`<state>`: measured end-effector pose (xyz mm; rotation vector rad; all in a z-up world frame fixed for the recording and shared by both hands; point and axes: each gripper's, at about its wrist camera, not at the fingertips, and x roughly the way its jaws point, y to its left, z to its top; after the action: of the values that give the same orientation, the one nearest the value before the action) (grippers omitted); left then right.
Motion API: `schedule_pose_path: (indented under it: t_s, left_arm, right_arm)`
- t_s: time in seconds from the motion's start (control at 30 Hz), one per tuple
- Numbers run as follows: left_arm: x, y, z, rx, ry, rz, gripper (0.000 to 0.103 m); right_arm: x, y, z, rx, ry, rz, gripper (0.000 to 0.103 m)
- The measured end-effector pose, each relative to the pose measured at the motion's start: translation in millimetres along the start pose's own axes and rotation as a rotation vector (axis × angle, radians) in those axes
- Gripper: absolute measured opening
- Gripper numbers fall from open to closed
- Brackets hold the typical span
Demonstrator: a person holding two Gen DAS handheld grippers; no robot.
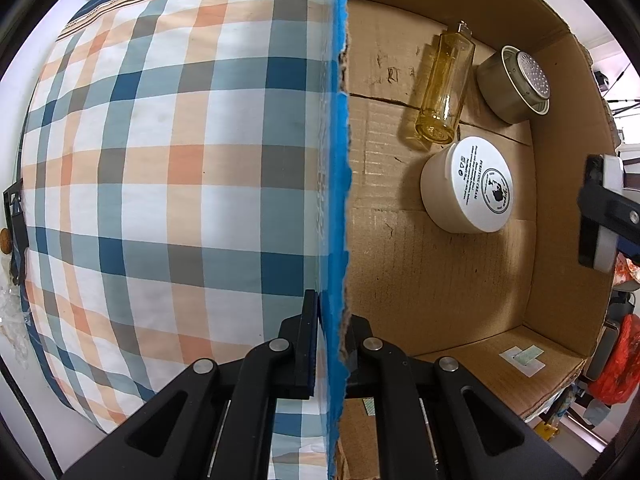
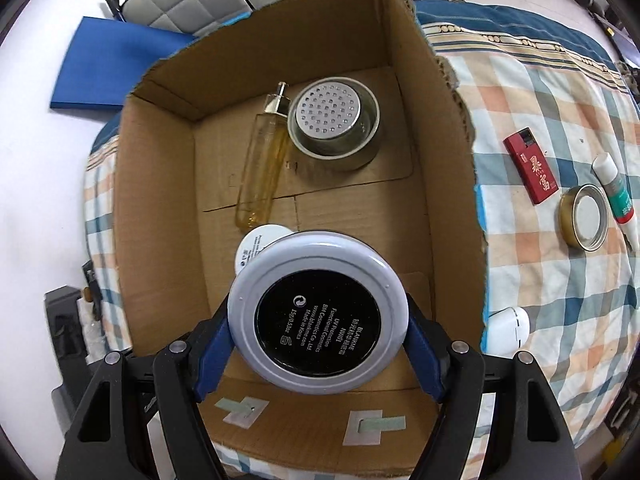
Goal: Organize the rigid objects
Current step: 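Carry the black-lidded jar into the box beside the cream jar and release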
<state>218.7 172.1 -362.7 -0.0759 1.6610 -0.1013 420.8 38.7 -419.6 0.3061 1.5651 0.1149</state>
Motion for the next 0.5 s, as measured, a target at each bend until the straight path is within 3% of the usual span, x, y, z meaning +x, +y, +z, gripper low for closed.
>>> schedule_pose_path:
  t_s: [0.5]
  left_arm:
    - [0, -1, 0, -0.001, 0.0, -0.002, 0.005]
  right_arm:
    - [37, 6, 14, 0.022, 0.031, -0.117, 0.078]
